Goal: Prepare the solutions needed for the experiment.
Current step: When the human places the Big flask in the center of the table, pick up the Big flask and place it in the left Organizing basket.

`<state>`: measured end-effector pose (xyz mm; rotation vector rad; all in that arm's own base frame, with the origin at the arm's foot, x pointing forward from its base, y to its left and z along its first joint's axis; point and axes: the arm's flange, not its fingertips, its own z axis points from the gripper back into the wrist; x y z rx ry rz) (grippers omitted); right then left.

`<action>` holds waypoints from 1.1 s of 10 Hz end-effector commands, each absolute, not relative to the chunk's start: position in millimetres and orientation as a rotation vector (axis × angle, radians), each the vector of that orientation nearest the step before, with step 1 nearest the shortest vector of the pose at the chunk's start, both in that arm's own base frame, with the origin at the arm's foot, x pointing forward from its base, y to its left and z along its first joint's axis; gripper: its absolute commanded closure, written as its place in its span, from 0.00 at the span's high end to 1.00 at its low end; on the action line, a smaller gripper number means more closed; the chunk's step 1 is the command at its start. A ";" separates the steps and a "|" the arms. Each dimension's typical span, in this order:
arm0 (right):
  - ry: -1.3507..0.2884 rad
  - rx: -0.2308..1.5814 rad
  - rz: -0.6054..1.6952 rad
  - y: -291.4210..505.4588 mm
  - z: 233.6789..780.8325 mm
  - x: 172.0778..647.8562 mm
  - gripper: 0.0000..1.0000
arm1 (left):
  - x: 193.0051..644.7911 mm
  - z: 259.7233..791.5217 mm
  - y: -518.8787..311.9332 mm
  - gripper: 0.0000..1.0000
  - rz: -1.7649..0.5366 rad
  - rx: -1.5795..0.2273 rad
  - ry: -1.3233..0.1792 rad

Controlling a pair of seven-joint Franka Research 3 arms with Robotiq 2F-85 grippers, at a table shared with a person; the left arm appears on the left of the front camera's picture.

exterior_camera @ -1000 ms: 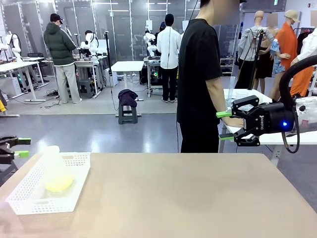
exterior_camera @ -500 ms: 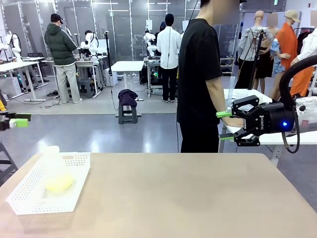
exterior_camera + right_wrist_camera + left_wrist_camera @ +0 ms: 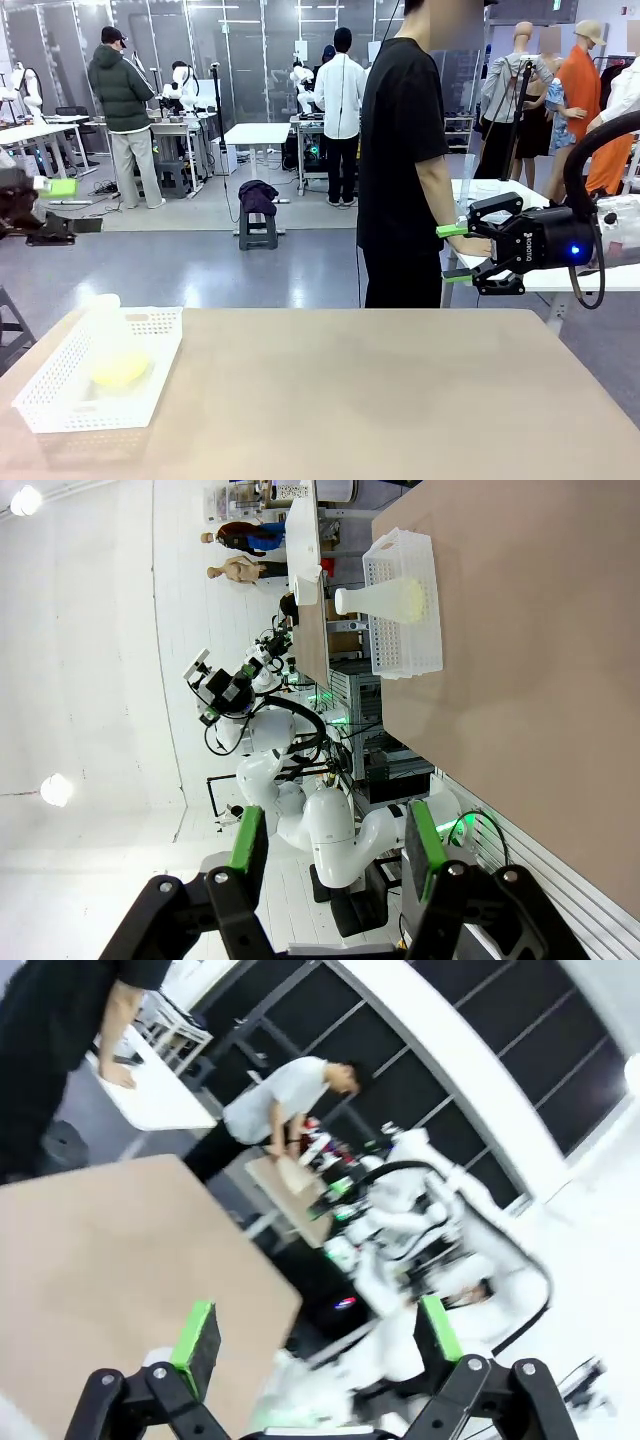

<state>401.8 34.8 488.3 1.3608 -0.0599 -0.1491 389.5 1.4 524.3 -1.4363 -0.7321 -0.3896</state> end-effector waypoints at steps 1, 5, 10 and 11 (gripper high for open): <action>-0.072 1.363 -0.152 35.9 489.1 401.5 0.70 | 411.2 536.2 -2.4 1.00 -0.162 -1.588 -0.598; -0.072 1.363 -0.152 35.9 489.1 401.5 0.70 | 437.0 520.4 -8.8 1.00 -0.029 -1.692 -0.399; -0.072 1.363 -0.152 35.9 489.1 401.5 0.70 | 458.1 510.0 -26.6 1.00 -0.077 -1.574 -0.102; -0.072 1.363 -0.152 35.9 489.1 401.5 0.70 | 464.1 508.7 -33.3 1.00 -0.081 -1.571 -0.066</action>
